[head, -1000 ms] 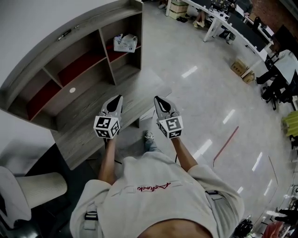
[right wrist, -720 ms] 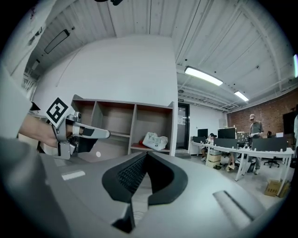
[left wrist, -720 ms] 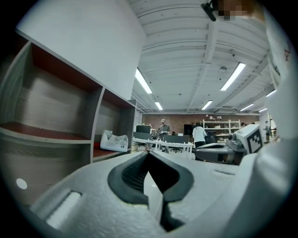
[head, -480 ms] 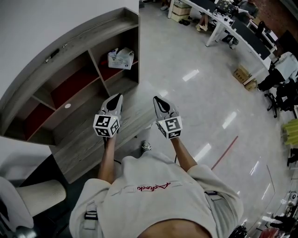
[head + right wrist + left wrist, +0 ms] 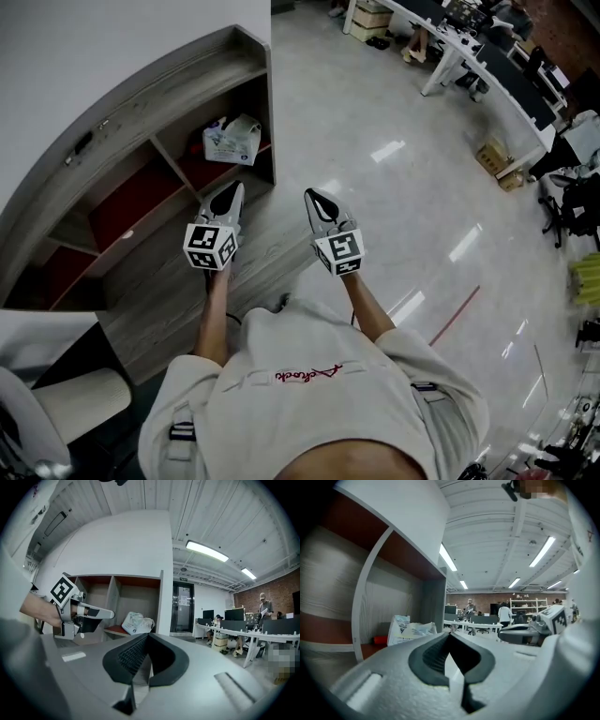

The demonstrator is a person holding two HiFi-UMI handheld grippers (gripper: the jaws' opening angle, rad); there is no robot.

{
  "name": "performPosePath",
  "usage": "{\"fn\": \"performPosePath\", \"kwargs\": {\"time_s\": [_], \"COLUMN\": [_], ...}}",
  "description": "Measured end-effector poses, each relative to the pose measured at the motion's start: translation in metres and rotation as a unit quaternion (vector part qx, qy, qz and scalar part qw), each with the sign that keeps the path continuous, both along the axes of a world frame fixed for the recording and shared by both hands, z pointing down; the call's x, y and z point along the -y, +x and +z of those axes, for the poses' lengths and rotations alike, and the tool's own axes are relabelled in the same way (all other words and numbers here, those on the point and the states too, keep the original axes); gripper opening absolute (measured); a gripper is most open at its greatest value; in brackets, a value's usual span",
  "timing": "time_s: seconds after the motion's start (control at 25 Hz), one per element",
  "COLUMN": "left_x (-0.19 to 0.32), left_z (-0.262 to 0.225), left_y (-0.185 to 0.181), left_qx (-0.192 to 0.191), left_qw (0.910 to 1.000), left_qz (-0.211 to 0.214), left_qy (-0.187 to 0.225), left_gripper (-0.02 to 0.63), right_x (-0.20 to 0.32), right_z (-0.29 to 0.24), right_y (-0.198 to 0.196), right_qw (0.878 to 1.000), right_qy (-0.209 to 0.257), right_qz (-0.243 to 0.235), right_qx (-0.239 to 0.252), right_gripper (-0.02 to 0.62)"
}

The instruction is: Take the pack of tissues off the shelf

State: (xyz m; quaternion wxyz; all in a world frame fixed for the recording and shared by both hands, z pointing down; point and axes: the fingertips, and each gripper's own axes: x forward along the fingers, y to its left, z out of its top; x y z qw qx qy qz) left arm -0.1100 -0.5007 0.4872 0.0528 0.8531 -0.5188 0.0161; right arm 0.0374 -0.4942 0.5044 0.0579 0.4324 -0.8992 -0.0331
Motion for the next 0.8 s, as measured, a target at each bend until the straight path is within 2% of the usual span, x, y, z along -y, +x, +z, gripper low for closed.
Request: {"fn": "performPosePath", "kwargs": {"time_s": [0.28,0.48,0.8], "left_x": [0.028,0.032,0.031], "left_z": [0.008,0.014,0.022], "left_y": [-0.002,-0.011,-0.030], "left_qx": [0.008,0.009,0.009], "left_qw": [0.9998,0.9995,0.9996], "left_qz": [-0.012,-0.019,-0.001], "left_qy": [-0.012,-0.022,-0.025], "left_gripper": [-0.002,-0.002,-0.002], "right_x": [0.036,0.043,0.049], "right_z": [0.009,0.013,0.023], "right_y": [-0.009,-0.023,-0.050], "right_qw": [1.000,0.999,0.999], "right_qy": [-0.013,-0.022,-0.032], "right_qz": [-0.017,-0.031,-0.011], "right_qx": [0.010,0.011,0.013], "right_gripper": [0.006,0.008,0.008]}}
